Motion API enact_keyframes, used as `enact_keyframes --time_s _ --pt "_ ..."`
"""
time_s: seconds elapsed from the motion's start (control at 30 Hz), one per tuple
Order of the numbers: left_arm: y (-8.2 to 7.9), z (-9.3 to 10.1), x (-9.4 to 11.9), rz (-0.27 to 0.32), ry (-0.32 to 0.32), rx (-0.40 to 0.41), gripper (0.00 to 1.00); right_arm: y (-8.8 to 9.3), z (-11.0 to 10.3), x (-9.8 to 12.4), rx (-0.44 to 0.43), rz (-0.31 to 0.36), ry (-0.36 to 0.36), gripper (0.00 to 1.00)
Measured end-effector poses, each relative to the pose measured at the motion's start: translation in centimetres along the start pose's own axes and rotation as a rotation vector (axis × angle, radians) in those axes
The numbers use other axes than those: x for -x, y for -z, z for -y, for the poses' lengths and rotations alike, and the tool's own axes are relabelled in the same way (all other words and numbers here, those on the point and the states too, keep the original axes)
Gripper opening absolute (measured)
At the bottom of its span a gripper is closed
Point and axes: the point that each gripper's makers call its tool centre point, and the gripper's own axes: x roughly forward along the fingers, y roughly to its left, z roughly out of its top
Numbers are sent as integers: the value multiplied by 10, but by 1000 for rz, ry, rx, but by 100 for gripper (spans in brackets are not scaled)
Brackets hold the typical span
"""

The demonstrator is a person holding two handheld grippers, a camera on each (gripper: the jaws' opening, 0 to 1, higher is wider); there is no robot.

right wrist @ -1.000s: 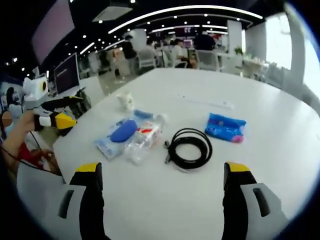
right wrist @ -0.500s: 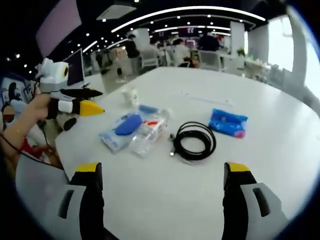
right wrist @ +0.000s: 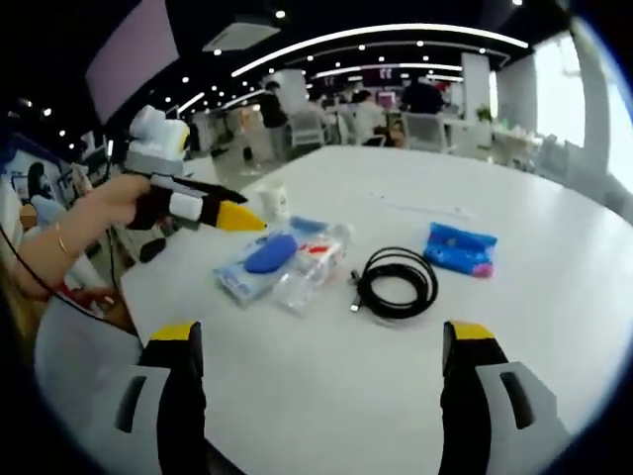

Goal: Arrange the tabletop items into an orderly group along one side of the table until the central work area is clear of visible clutter.

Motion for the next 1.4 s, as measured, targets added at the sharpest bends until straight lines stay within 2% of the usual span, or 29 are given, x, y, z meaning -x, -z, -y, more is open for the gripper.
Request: enact_keyframes --time_s 0.13,0.4,0.63,0.97,1.13,1.27,1.33,1.4 --pt "7 -1 -11 -49 -6 21 84 5 4 2 2 -9 14 100" --pt "13 4 -33 -110 0 84 79 18 7 2 -14 -33 19 99" --pt "9 5 -52 -128 -15 83 75 23 10 4 -21 -41 18 99" --pt "12 -2 -77 -175 -74 172 69 33 15 2 -43 -57 19 99" --pt "16 -3 -87 -210 -76 219 63 35 16 1 -53 -60 23 99" --pt "17 -5 -94 -231 -102 238 60 38 18 0 -60 -68 28 99" --pt "17 -5 -98 -248 -100 220 57 39 19 0 -64 -72 27 99" --pt "21 -8 -99 -278 -121 213 59 39 21 0 -75 -59 29 99"
